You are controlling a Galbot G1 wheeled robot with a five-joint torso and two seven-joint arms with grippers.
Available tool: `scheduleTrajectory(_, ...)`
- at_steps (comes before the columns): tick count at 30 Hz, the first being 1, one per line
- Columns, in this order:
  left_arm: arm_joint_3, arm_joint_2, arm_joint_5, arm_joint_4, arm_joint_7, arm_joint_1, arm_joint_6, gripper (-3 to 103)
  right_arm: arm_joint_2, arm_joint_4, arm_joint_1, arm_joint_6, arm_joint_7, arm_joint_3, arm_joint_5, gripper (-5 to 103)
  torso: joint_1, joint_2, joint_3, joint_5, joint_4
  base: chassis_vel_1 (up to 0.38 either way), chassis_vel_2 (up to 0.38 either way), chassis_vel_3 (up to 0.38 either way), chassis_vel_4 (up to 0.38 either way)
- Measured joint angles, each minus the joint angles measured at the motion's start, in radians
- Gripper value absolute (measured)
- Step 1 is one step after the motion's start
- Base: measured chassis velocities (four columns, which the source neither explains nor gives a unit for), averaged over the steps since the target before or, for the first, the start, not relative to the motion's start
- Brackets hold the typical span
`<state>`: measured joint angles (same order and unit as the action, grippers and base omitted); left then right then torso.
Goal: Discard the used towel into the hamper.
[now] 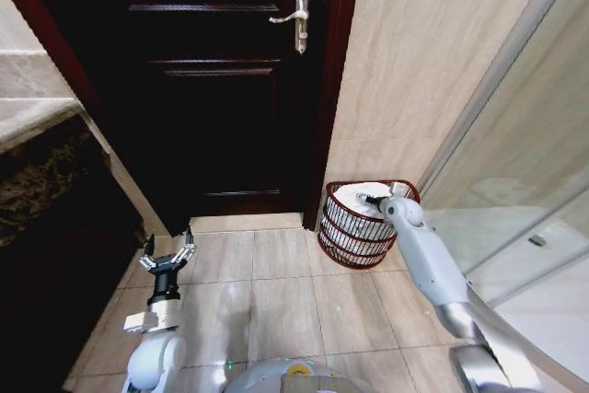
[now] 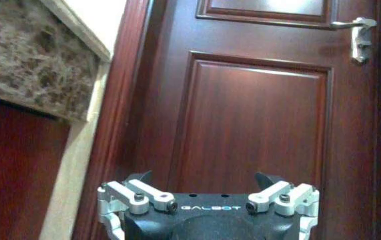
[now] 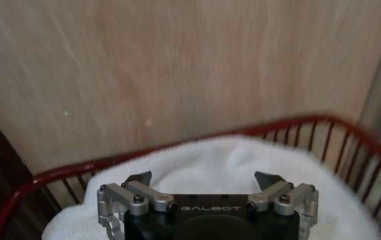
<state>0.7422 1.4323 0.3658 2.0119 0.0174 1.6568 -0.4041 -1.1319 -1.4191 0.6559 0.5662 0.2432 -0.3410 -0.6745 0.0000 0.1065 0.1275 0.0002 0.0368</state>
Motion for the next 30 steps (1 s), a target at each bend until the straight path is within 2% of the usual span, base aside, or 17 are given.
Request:
scheduleTrajectory(3,-0.013,-0.016,-0.009,0.006,0.002,-0.003,0.033,100,0.018,-0.105,0.073,-0.096,-0.002,-0.027,0.046,100,0.0,0.0,0.0,0.0,0.0,0.0,0.0,0.0,0.0)
scheduleTrajectory(4,-0.013,-0.016,-0.009,0.006,0.002,-0.003,0.033,100,0.018,-0.105,0.073,-0.096,-0.002,-0.027,0.046,100,0.0,0.0,0.0,0.0,0.0,0.0,0.0,0.0,0.0)
scheduleTrajectory(6,-0.021,-0.03,-0.01,0.016,0.016,-0.01,0.071,100,0.022,-0.199,0.149,-0.164,-0.012,-0.058,0.081,100,0.0,0.0,0.0,-0.0001,0.0,0.0,0.0,0.0,0.0)
scheduleTrajectory(7,-0.021,-0.03,-0.01,0.016,0.016,-0.01,0.071,100,0.022,-0.199,0.149,-0.164,-0.012,-0.058,0.081,100,0.0,0.0,0.0,-0.0001,0.0,0.0,0.0,0.0,0.0)
scheduleTrajectory(8,-0.028,-0.032,-0.035,0.019,0.025,-0.02,0.088,100,0.019,-0.287,0.227,-0.242,-0.026,-0.085,0.145,100,0.0,0.0,0.0,0.0,0.0001,0.0,0.0,0.0,0.0)
scheduleTrajectory(9,-0.032,-0.03,-0.051,0.02,0.033,-0.023,0.092,100,0.015,-0.327,0.266,-0.279,-0.031,-0.095,0.185,100,0.0,0.0,0.0,-0.0003,-0.0001,0.0,0.0,0.0,0.0)
scheduleTrajectory(11,-0.05,-0.025,-0.078,0.031,0.058,-0.023,0.123,100,-0.01,-0.422,0.385,-0.392,-0.084,-0.147,0.335,100,0.0,0.0,0.0,-0.0002,-0.0001,0.0,0.0,0.0,0.0)
scheduleTrajectory(12,-0.056,-0.023,-0.082,0.037,0.065,-0.021,0.138,100,-0.024,-0.457,0.424,-0.424,-0.109,-0.168,0.377,100,0.0,0.0,0.0,0.0004,-0.0002,0.0,0.0,0.0,0.0)
scheduleTrajectory(13,-0.056,-0.023,-0.082,0.037,0.065,-0.021,0.138,100,-0.024,-0.457,0.424,-0.424,-0.109,-0.168,0.377,100,0.0,0.0,0.0,0.0004,-0.0002,0.0,0.0,0.0,0.0)
scheduleTrajectory(14,-0.062,-0.019,-0.085,0.043,0.07,-0.018,0.147,100,-0.044,-0.506,0.485,-0.464,-0.132,-0.193,0.417,100,0.0,0.0,0.0,-0.0006,0.0002,0.0,0.0,0.0,0.0)
scheduleTrajectory(15,-0.066,-0.016,-0.088,0.045,0.073,-0.016,0.15,100,-0.06,-0.536,0.527,-0.486,-0.142,-0.207,0.433,100,0.0,0.0,0.0,-0.0006,-0.0004,0.0,0.0,0.0,0.0)
scheduleTrajectory(16,-0.071,-0.01,-0.103,0.049,0.076,-0.012,0.151,100,-0.09,-0.581,0.597,-0.511,-0.146,-0.226,0.452,100,0.0,0.003,0.002,-0.0002,0.0003,0.0,0.0,0.0,0.0)
scheduleTrajectory(20,-0.083,-0.004,-0.118,0.054,0.082,-0.004,0.153,100,-0.153,-0.647,0.706,-0.559,-0.158,-0.257,0.497,100,0.001,0.012,0.008,-0.0006,-0.0001,0.0,0.0,0.0,0.0)
scheduleTrajectory(21,-0.092,-0.002,-0.12,0.058,0.094,0.001,0.158,100,-0.195,-0.678,0.758,-0.588,-0.159,-0.27,0.542,100,0.002,0.02,0.015,-0.0003,-0.0001,0.0,0.0,0.0,0.0)
scheduleTrajectory(24,-0.095,-0.002,-0.121,0.063,0.1,0.007,0.165,100,-0.23,-0.708,0.806,-0.608,-0.158,-0.28,0.591,100,0.005,0.032,0.024,-0.0004,0.0,0.0,0.0,0.0,0.0)
scheduleTrajectory(27,-0.092,-0.001,-0.121,0.07,0.111,0.009,0.172,100,-0.251,-0.733,0.831,-0.608,-0.151,-0.285,0.603,100,0.008,0.042,0.032,-0.0002,0.0,0.0,0.0,0.0,0.0)
scheduleTrajectory(30,-0.079,0.002,-0.118,0.078,0.131,0.015,0.184,100,-0.263,-0.777,0.849,-0.579,-0.125,-0.282,0.602,100,0.013,0.058,0.044,-0.0003,0.0,0.0,0.0,0.0,0.0)
